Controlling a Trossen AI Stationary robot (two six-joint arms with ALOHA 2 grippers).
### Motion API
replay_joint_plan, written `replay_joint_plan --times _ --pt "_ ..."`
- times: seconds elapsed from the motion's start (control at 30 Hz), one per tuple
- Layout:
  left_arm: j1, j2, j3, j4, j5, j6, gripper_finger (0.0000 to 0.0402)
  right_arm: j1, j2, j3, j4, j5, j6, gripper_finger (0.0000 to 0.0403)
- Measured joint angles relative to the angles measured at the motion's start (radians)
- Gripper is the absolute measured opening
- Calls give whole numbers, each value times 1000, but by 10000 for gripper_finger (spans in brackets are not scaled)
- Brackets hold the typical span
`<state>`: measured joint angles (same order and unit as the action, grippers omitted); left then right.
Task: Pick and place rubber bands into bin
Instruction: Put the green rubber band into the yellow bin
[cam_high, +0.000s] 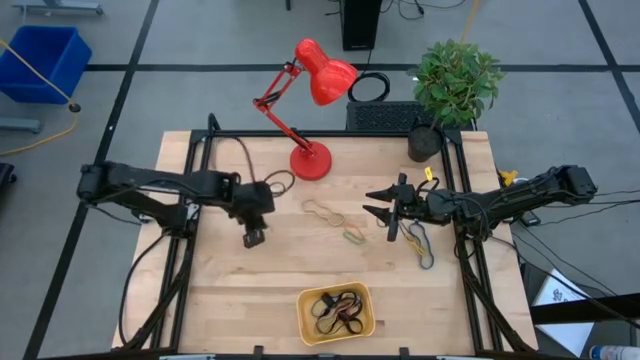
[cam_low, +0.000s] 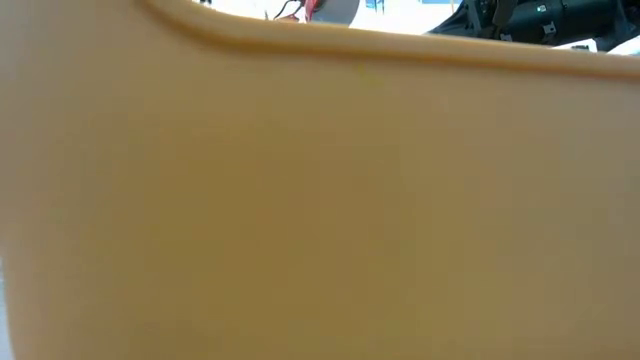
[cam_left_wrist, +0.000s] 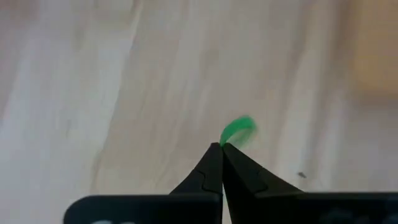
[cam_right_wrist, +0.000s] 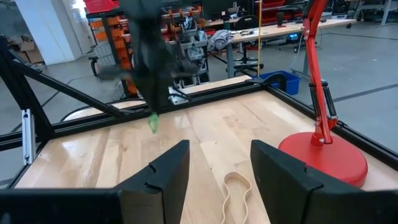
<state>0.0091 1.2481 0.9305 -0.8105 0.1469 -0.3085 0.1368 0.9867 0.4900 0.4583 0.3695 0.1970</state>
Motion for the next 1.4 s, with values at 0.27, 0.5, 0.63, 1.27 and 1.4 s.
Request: replay_joint_plan --times 0.27,0.5,0.63,1.27,1.4 --pt "-75 -73 34 566 117 -16 3 0 0 0 -20 -4 0 164" --pt "-193 -38 53 975 117 10 3 0 0 0 -27 -4 0 164" --pt "-275 26 173 906 61 84 3 0 0 0 -47 -4 -4 164" --pt "-424 559 631 391 -42 -22 2 0 0 0 -185 -5 -4 164" --pt "-424 639 631 395 -39 -94 4 0 0 0 -209 -6 -4 164"
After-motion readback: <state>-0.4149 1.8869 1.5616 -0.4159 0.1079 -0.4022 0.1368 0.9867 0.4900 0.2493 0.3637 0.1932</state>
